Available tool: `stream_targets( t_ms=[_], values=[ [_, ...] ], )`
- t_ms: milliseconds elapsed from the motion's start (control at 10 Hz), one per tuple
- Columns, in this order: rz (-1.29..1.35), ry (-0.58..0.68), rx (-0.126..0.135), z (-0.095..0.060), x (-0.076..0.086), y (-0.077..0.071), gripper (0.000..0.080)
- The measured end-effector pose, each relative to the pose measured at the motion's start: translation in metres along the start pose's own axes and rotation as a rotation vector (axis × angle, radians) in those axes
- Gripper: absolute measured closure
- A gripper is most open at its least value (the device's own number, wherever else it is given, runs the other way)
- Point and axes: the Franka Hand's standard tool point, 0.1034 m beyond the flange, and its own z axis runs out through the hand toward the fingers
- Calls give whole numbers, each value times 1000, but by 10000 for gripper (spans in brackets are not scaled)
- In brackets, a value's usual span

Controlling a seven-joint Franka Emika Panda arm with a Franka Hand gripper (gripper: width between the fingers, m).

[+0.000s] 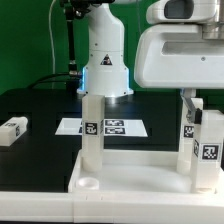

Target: Assemble desk

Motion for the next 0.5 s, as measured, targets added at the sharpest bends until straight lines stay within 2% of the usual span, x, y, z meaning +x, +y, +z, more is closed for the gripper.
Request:
stream_targets(
  t_ms=[500],
  values=[
    [481,-6,11,1,-1,4,511]
  ],
)
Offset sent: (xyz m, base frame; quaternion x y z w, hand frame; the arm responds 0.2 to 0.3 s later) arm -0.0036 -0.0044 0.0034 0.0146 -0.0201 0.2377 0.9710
